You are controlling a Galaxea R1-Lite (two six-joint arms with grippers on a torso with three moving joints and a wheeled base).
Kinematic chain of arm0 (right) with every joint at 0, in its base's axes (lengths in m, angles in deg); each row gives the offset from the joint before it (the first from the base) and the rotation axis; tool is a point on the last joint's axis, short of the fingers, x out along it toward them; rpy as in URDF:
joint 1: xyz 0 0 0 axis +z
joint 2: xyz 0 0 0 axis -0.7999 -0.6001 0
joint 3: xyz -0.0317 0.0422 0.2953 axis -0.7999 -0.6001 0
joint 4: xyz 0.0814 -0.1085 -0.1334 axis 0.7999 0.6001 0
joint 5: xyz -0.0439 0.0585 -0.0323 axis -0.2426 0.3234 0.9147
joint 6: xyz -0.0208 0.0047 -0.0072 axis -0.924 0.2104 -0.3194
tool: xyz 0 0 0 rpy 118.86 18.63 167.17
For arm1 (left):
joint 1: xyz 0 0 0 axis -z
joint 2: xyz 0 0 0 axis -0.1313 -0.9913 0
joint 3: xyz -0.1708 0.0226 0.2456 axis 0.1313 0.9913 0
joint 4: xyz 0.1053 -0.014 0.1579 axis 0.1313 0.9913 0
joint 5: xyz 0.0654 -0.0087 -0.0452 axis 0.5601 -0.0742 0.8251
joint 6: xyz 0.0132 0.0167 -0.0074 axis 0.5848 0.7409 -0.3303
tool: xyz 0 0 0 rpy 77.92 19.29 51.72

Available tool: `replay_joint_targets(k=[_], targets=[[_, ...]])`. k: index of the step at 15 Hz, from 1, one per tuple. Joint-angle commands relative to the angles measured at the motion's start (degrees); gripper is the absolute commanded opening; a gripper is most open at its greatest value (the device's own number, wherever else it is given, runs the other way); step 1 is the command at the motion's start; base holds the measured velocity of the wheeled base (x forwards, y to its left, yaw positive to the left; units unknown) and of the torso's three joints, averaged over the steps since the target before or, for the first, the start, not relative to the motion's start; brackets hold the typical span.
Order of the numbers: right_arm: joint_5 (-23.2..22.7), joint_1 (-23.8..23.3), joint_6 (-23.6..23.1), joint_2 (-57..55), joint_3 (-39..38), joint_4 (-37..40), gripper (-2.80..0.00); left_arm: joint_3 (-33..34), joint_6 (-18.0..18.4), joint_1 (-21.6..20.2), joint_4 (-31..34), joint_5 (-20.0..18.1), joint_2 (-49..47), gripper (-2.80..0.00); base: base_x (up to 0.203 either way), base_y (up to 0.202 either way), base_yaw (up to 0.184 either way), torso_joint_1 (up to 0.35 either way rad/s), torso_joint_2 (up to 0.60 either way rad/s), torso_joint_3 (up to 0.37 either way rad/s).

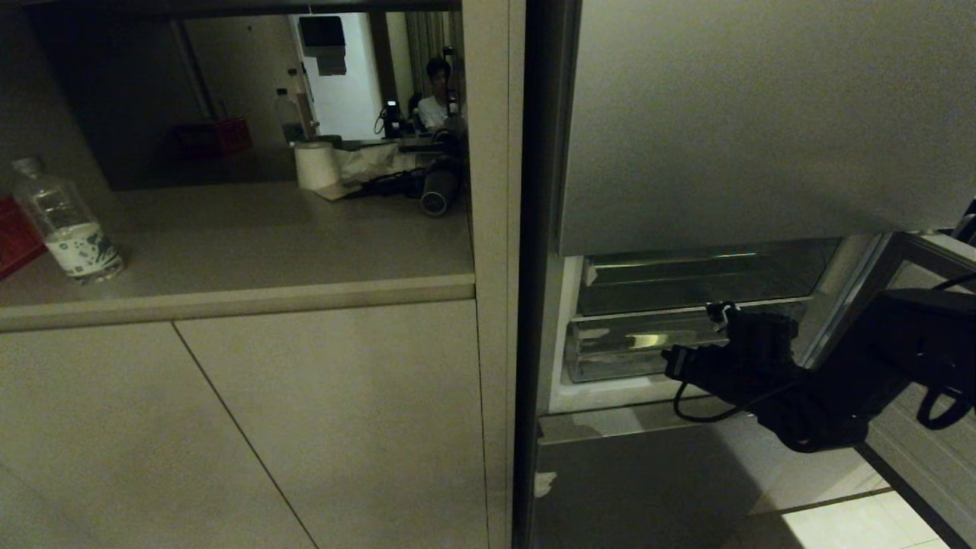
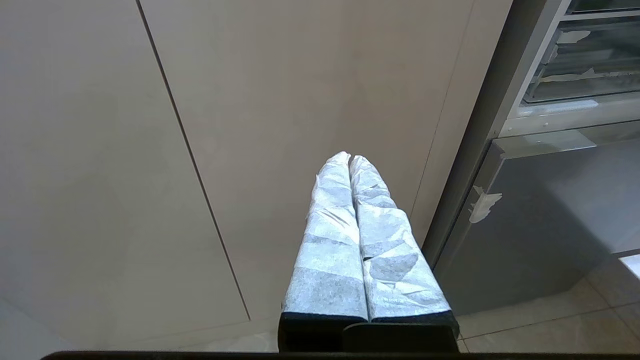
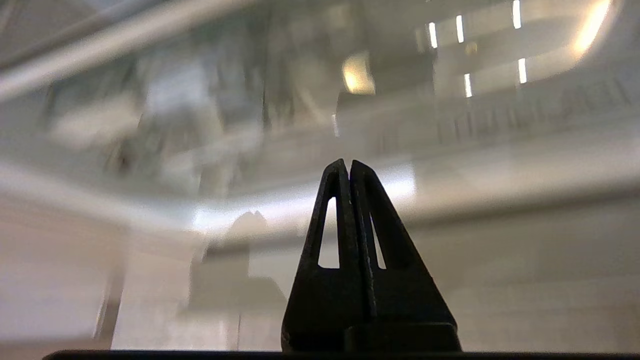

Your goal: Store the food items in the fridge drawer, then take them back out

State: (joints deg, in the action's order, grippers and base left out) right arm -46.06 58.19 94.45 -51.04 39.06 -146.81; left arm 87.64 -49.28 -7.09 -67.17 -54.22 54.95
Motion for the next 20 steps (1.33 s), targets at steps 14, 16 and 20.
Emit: replay_joint_targets(k=[14,16,20], targets=[[7.0,-2.8,-16.5,111.8,-47.6,44.8,-2.80,0.0,0.0,0.0,0.0,0.0,0.0,-2.80,0.000,0.000,0.000,0.000,0.00,0.000],[8.1,-4.5,-19.9,120.3,-50.6,51.1,-2.80,0.0,0.0,0.0,0.0,0.0,0.0,-2.80,0.000,0.000,0.000,0.000,0.00,0.000],[8.6,-5.5,-20.6,131.3,-52.4,53.7,-2.80,0.0,0.0,0.0,0.0,0.0,0.0,-2.80,0.000,0.000,0.000,0.000,0.00,0.000]])
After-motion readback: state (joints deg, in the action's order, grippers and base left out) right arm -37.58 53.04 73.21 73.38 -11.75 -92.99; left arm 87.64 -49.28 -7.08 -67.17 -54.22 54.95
